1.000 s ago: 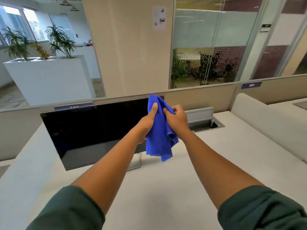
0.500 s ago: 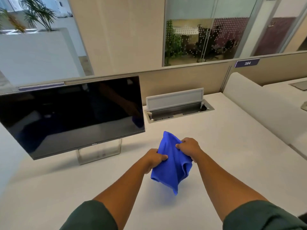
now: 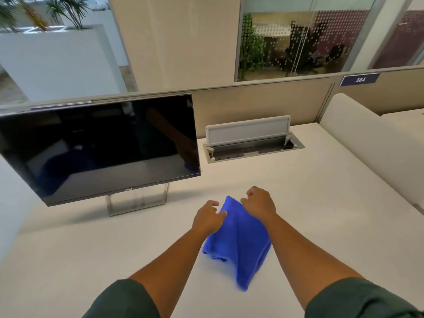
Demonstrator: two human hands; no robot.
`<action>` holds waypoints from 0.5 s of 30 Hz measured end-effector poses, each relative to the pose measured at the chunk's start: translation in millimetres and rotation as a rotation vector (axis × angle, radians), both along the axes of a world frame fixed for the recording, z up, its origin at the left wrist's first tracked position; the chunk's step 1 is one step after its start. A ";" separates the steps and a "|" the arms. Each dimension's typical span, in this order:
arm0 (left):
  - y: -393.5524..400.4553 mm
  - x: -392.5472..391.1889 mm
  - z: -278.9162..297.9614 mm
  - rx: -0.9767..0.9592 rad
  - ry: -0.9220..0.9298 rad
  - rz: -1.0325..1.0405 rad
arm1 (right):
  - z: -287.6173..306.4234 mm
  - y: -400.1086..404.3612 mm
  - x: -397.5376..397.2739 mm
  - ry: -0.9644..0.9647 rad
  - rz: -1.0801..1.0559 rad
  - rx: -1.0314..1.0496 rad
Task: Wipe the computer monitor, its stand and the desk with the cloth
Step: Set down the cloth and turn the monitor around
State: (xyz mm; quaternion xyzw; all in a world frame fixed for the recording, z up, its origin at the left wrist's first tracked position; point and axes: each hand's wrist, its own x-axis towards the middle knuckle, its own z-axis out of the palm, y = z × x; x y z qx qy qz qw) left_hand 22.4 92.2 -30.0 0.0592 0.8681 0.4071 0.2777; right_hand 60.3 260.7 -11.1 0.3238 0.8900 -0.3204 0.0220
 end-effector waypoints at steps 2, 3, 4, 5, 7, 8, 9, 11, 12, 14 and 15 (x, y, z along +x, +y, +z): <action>-8.9 -5.3 5.8 -0.009 0.131 0.019 | 7.0 -15.7 -11.3 0.081 0.043 0.009; -13.9 -8.2 9.5 -0.028 0.208 0.029 | 11.5 -25.5 -16.5 0.132 0.067 0.020; -19.4 -11.3 13.9 -0.044 0.283 0.045 | 16.6 -36.1 -21.4 0.184 0.094 0.032; -25.5 -14.4 19.3 -0.052 0.350 0.067 | 22.2 -47.2 -26.0 0.233 0.122 0.046; -39.8 -21.3 31.8 -0.046 0.465 0.107 | 33.7 -68.2 -35.1 0.310 0.184 0.073; -48.2 -24.7 38.4 -0.038 0.516 0.122 | 39.8 -78.6 -39.4 0.337 0.218 0.085; -57.0 -27.8 45.0 -0.034 0.563 0.137 | 46.2 -88.9 -43.4 0.361 0.251 0.096; -77.2 -33.3 58.0 -0.028 0.648 0.176 | 59.4 -108.2 -51.2 0.410 0.302 0.116; -87.5 -36.4 65.0 -0.023 0.687 0.199 | 66.1 -117.4 -55.3 0.435 0.316 0.125; -109.7 -44.1 79.4 -0.010 0.766 0.231 | 79.7 -134.8 -63.4 0.483 0.345 0.147; -121.3 -48.6 86.8 -0.008 0.800 0.240 | 86.6 -143.5 -67.8 0.510 0.365 0.159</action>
